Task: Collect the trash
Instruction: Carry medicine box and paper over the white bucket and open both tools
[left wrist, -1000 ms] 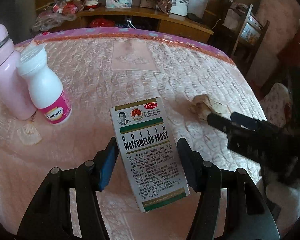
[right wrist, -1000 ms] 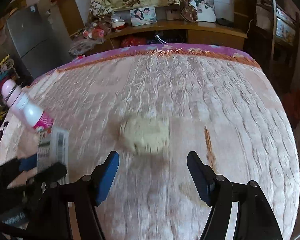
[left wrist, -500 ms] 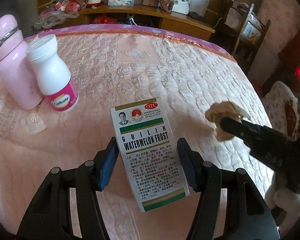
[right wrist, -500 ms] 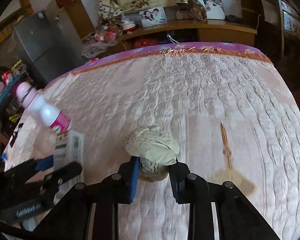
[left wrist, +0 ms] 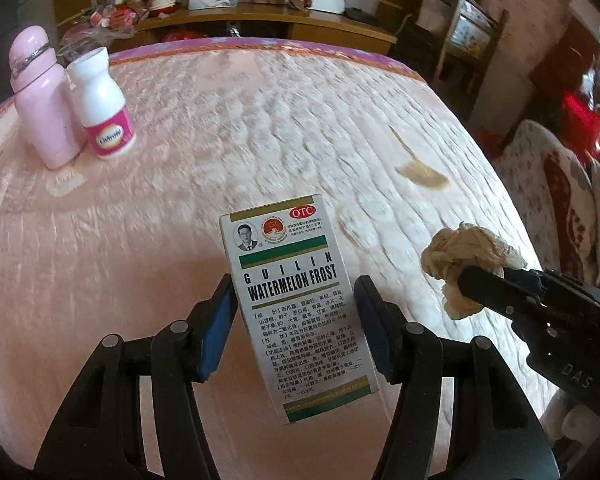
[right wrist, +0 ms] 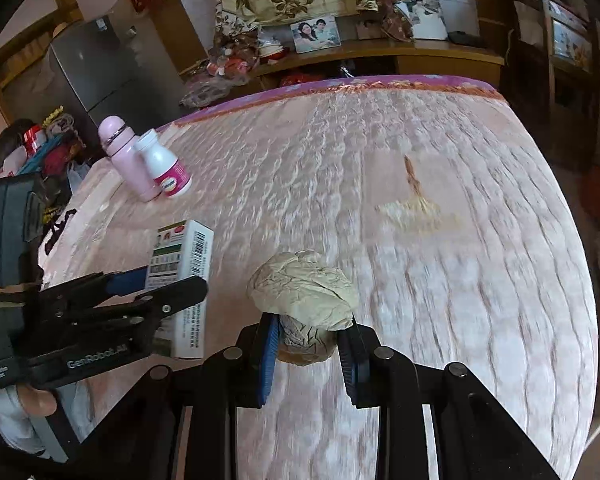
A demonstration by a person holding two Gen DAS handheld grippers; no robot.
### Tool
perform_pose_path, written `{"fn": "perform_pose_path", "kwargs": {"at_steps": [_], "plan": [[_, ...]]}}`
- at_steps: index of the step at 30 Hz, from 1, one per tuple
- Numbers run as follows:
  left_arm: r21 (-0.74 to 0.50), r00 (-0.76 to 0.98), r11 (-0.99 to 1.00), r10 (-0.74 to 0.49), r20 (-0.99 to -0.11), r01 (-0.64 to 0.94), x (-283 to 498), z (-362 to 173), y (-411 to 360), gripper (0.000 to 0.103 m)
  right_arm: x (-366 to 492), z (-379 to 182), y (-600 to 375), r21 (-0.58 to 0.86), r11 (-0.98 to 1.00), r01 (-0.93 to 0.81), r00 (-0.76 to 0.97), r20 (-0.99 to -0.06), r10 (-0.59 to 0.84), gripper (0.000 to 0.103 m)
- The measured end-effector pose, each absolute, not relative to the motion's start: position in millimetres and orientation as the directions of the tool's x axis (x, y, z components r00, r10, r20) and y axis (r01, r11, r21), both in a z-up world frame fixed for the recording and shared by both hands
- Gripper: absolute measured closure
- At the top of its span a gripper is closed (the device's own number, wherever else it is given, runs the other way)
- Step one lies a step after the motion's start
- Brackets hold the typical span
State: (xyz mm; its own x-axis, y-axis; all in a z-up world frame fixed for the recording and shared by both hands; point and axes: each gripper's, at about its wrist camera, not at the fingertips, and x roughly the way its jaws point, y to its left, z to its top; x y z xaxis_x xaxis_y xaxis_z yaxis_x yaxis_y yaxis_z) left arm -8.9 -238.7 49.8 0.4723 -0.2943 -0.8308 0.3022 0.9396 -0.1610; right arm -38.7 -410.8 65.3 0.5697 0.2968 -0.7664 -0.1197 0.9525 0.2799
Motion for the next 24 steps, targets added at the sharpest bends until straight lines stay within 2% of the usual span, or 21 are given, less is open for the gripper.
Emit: {"fn": "perform_pose_path", "kwargs": {"at_steps": [24], "plan": [[-0.144, 0.421, 0.830, -0.414, -0.807, 0.539, -126.8, 67.7, -365.0, 0.045, -204.0, 71.9, -514.6, 0.258, 0.961, 0.103, 0.612, -0.778, 0.143, 0.077]]}}
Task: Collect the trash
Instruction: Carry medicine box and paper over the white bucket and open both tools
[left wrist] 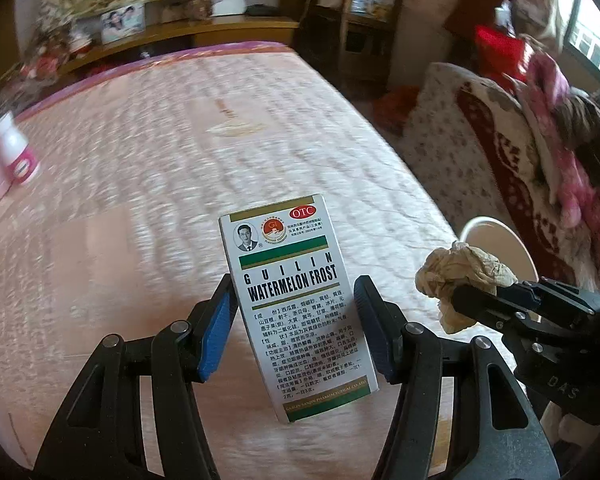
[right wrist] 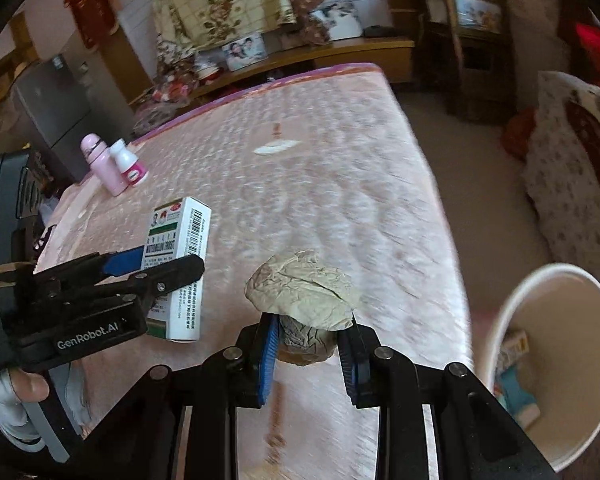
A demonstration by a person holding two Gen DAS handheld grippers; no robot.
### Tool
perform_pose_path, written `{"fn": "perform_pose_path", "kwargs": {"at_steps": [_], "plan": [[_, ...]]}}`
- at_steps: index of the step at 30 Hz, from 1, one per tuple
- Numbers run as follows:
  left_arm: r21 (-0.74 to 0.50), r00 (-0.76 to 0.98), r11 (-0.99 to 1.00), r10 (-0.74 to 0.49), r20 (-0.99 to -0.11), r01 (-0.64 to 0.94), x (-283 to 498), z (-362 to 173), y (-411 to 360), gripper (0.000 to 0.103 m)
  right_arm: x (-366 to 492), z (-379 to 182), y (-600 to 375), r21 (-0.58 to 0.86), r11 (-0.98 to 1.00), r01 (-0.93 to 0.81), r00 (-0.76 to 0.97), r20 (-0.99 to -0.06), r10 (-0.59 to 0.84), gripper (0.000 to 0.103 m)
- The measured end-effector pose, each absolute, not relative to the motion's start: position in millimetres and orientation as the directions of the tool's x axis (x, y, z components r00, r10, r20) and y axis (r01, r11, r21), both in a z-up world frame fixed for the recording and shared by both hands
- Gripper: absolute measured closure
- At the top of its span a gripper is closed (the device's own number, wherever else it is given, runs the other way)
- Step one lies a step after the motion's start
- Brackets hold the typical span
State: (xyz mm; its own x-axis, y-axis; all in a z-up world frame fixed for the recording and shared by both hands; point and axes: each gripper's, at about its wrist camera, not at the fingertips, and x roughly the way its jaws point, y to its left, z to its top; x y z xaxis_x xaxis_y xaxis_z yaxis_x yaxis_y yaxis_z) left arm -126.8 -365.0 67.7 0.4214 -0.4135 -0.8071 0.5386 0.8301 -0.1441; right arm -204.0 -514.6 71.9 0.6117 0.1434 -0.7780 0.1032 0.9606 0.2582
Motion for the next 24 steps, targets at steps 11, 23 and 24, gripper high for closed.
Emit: {"fn": "perform_pose_path", "kwargs": {"at_steps": [11, 23, 24], "plan": [[-0.128, 0.385, 0.771, -0.446, -0.808, 0.624, -153.9, 71.1, -423.4, 0.045, -249.9, 76.9, -573.5, 0.265, 0.940, 0.217, 0.625, -0.777, 0.075, 0.077], [-0.110, 0.355, 0.723, -0.460, -0.814, 0.682, -169.2, 71.0, -467.5, 0.046, -276.5, 69.9, -610.9, 0.258, 0.923, 0.284, 0.621, -0.784, 0.028, 0.077], [-0.112, 0.351, 0.718, -0.462, -0.814, 0.687, -170.2, 70.7, -471.0, 0.046, -277.7, 69.2, -613.2, 0.257, 0.922, 0.289, 0.619, -0.785, 0.025, 0.077]]}}
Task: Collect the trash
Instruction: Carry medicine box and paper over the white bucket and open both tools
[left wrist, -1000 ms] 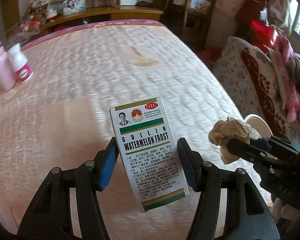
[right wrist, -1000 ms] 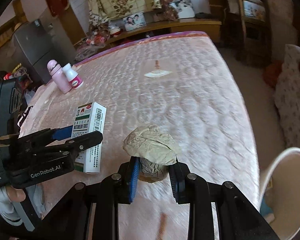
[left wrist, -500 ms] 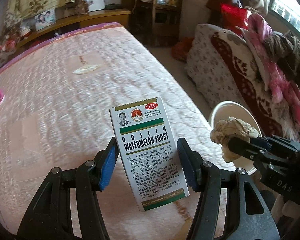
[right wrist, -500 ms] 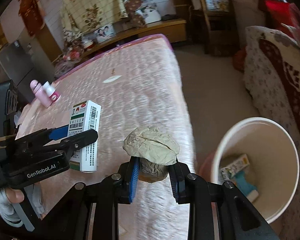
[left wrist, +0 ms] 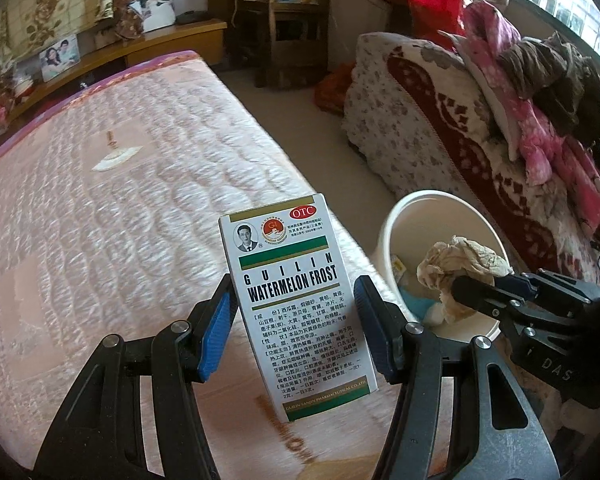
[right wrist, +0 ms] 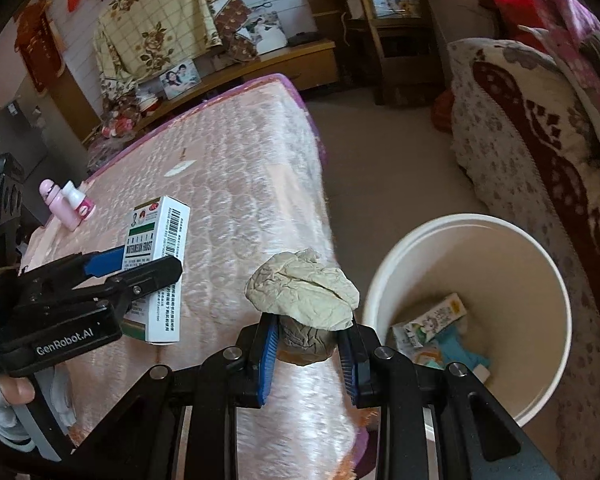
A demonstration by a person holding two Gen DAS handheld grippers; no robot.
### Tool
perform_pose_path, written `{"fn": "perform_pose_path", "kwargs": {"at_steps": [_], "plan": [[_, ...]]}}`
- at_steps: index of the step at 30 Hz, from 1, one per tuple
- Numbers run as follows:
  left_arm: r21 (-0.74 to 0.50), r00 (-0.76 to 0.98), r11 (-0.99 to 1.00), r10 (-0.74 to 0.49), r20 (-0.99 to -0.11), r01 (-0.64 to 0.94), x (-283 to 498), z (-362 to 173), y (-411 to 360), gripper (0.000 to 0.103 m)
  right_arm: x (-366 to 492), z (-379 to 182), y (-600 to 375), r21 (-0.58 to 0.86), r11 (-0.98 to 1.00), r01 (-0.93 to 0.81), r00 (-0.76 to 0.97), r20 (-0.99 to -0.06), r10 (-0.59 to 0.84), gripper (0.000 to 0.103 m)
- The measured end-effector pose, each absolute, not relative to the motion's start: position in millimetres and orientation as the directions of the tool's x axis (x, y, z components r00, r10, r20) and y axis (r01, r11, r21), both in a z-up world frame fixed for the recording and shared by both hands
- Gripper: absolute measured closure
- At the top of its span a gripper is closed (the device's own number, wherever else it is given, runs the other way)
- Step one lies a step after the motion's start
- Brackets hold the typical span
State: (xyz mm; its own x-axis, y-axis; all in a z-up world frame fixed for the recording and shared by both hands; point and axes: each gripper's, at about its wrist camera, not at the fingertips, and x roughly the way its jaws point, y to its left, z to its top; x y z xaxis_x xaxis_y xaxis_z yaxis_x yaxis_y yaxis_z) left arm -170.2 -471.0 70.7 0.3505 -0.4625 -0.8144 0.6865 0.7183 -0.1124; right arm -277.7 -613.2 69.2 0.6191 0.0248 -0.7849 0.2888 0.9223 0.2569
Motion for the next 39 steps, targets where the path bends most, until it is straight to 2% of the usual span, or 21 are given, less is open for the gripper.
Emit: {"fn": "perform_pose_path", "kwargs": {"at_steps": [6, 19, 20, 21, 23, 25, 27, 32, 39], "plan": [[-0.143, 0.299, 0.673, -0.494, -0.816, 0.725, -181.9, 66.2, -507.6, 0.046, -296.8, 64.9, -642.1, 0.241, 0.904, 0.354, 0.605, -0.796, -0.025, 0.077], [-0.316, 0.096, 0.568, -0.579, -0.810, 0.760, -193.0, 47.2, -579.0, 0.045, -339.3, 36.9, -709.9, 0.234, 0.815, 0.531, 0.539, -0.835, -0.112, 0.077], [-0.337, 0.079, 0.556, -0.593, -0.801, 0.760, -193.1, 46.6, -583.0, 0.045, -340.4, 35.0, -712.9, 0.231, 0.810, 0.539, 0.535, -0.836, -0.117, 0.073], [-0.350, 0.066, 0.546, -0.602, -0.795, 0.761, -193.9, 45.8, -587.0, 0.045, -341.8, 33.3, -716.4, 0.229, 0.804, 0.548, 0.532, -0.837, -0.124, 0.061], [-0.378, 0.037, 0.522, -0.620, -0.783, 0.765, -194.4, 44.6, -592.6, 0.044, -345.2, 30.5, -721.5, 0.222, 0.791, 0.570, 0.525, -0.839, -0.143, 0.045], [-0.398, 0.016, 0.503, -0.635, -0.772, 0.767, -195.4, 42.8, -595.5, 0.040, -346.9, 27.3, -725.6, 0.225, 0.784, 0.579, 0.520, -0.842, -0.143, 0.043], [-0.383, 0.031, 0.504, -0.635, -0.772, 0.774, -196.9, 42.1, -595.4, 0.036, -349.3, 24.7, -727.2, 0.227, 0.779, 0.584, 0.518, -0.843, -0.142, 0.043], [-0.347, 0.061, 0.517, -0.618, -0.783, 0.782, -198.5, 40.3, -589.7, 0.035, -350.8, 19.4, -725.0, 0.242, 0.773, 0.586, 0.518, -0.846, -0.128, 0.043], [-0.210, 0.229, 0.576, -0.595, -0.771, 0.790, -212.2, 56.4, -560.1, 0.035, -356.2, 28.0, -704.5, 0.226, 0.773, 0.592, 0.535, -0.828, -0.168, 0.043]]}}
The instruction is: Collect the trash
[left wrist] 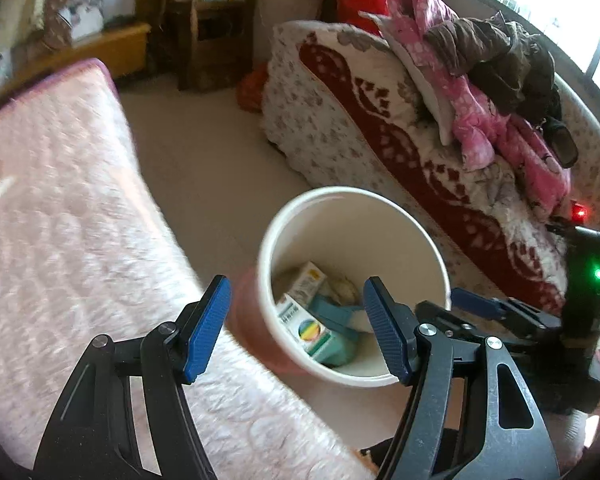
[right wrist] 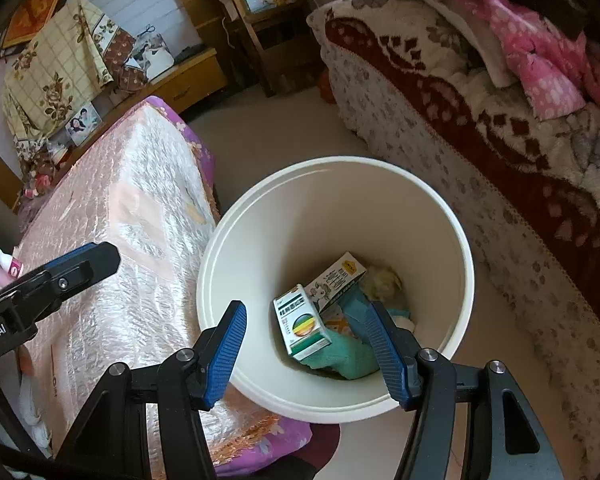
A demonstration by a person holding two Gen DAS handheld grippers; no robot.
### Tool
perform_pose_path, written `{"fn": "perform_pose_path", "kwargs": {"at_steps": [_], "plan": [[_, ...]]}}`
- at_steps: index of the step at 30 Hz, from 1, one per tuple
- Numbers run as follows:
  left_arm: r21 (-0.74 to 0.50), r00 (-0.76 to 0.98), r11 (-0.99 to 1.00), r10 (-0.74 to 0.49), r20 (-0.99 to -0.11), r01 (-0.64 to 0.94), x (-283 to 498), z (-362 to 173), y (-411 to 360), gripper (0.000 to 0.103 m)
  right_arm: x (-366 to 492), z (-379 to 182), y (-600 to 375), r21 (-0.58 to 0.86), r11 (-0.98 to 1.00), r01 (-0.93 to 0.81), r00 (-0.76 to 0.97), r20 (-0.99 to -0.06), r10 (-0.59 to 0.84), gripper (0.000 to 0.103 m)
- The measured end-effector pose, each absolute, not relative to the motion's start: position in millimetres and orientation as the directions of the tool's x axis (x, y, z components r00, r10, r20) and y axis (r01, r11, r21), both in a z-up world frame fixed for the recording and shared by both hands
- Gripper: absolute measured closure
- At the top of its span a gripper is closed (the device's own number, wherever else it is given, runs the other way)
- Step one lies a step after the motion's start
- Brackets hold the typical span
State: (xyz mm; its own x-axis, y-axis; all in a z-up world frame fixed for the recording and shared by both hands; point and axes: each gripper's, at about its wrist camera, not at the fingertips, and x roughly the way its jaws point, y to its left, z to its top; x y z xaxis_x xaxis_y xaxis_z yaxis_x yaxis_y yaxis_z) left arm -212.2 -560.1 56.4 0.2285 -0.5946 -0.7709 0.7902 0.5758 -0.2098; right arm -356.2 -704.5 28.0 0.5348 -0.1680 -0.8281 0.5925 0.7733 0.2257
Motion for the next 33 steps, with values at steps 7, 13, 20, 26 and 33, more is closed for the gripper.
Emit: {"fn": "perform_pose_path", "kwargs": {"at_steps": [7, 13, 20, 26, 33], "plan": [[-0.154, 0.338, 0.600, -0.623, -0.705, 0.785, -230.9, 85.8, -523.7, 0.035, -366.8, 64.1, -671.5, 0.162, 0.781, 0.604, 0.575, -0.766, -0.286, 0.043], [-0.143, 0.400, 0.606, -0.666, -0.630, 0.782, -248.4, 116.1, -491.2, 0.035, -381.0, 107.6, -639.7, 0.094, 0.780, 0.619, 0.613, -0.679, -0.405, 0.036], [-0.102, 0.460, 0.608, -0.689, -0.560, 0.788, -268.8, 139.9, -460.3, 0.035, -394.7, 148.8, -606.5, 0.060, 0.785, 0.617, 0.656, -0.590, -0.471, 0.030], [-0.099, 0.489, 0.610, -0.713, -0.503, 0.787, -280.7, 153.3, -436.7, 0.035, -404.6, 170.1, -583.2, 0.051, 0.788, 0.614, 0.680, -0.540, -0.496, 0.022], [-0.098, 0.511, 0.617, -0.720, -0.469, 0.781, -286.3, 161.3, -420.0, 0.035, -410.3, 181.7, -566.9, 0.041, 0.789, 0.613, 0.690, -0.514, -0.510, 0.021]]}}
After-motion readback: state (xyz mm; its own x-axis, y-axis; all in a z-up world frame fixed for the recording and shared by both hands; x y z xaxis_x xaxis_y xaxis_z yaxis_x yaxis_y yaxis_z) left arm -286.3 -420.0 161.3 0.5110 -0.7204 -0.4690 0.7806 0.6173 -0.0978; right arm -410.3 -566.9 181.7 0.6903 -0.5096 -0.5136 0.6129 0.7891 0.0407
